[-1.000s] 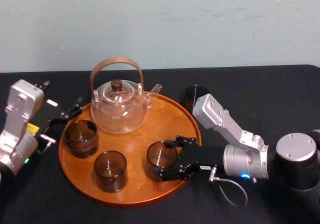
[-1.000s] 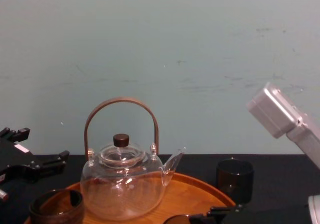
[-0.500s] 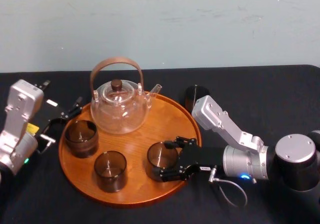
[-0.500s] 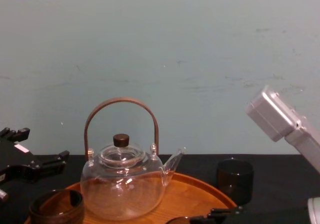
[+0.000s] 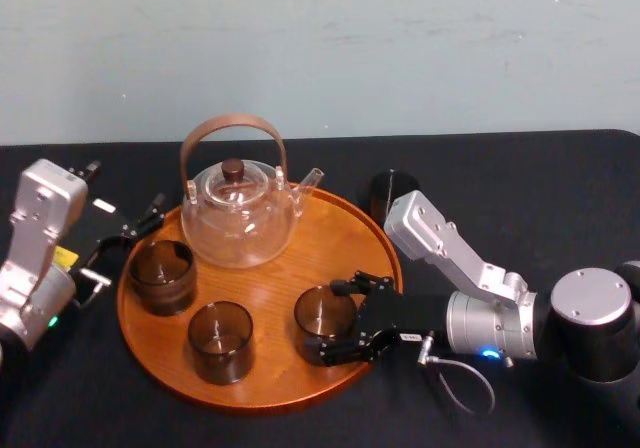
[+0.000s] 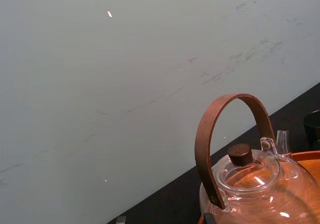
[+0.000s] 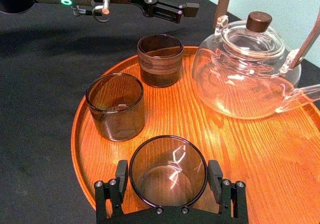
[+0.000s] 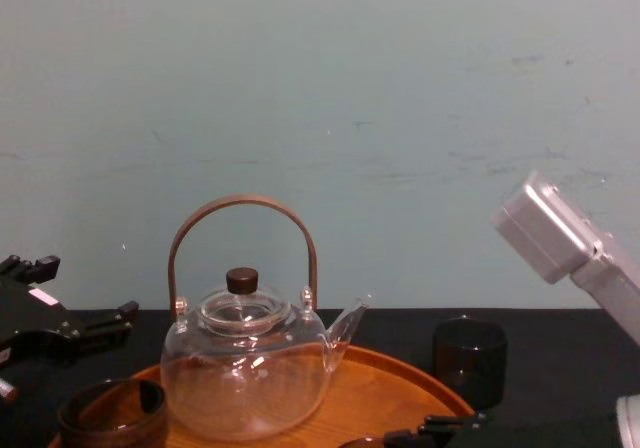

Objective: Pick up the glass from the table and place it on the tray.

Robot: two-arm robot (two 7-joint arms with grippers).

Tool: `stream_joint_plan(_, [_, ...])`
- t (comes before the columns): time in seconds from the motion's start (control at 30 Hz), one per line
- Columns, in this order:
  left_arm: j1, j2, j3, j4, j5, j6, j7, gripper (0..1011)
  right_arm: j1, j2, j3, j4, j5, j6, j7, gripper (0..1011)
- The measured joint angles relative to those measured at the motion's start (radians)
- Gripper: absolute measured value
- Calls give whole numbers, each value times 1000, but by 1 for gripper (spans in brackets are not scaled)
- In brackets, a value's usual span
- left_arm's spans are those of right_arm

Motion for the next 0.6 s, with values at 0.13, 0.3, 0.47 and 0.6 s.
stream_joint_plan(0.13, [0,0,0,0,0,0,0,1001,0,0,1,0,1,0,0,1002])
stream_joint_plan(0.3, [0,0,0,0,0,0,0,1001,0,0,1,0,1,0,1,1002])
stream_joint_plan(0.47, [0,0,0,0,0,0,0,1001,0,0,1,0,1,0,1,1002])
stream_joint_plan(0.6, [0,0,0,0,0,0,0,1001,-5,11,12,-6,17,-4,11,1002])
